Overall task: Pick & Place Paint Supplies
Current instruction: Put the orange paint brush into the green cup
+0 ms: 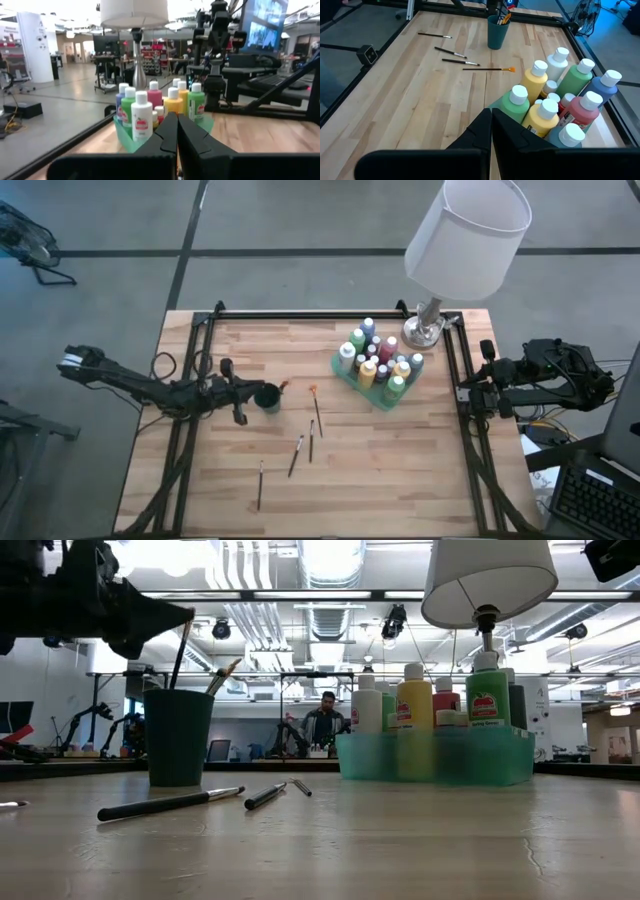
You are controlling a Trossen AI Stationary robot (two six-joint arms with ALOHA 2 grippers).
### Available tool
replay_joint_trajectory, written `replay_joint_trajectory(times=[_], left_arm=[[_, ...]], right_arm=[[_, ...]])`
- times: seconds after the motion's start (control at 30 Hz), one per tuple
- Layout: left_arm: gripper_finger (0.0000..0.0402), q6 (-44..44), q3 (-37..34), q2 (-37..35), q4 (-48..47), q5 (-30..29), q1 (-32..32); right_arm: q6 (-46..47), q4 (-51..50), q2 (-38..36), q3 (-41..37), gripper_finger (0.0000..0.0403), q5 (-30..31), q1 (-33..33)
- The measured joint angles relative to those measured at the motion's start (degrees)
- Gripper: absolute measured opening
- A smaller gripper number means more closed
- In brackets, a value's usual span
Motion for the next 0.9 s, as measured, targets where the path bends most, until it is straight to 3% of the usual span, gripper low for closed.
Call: replay_joint_trajectory(times=[0.5,0.9], left_arm=[[0.0002,-4.83,1.30,11.16,-0.34,-2.12,1.16],[0.0089,-5.98,3.37,13.83,-0.04,-4.00,1.18]], right_arm=[[0.00,0.01,0.00,0.02,0.0008,0.01,-0.01],[0.00,0.01,0.00,0.01,0.0008,0.01,0.00]])
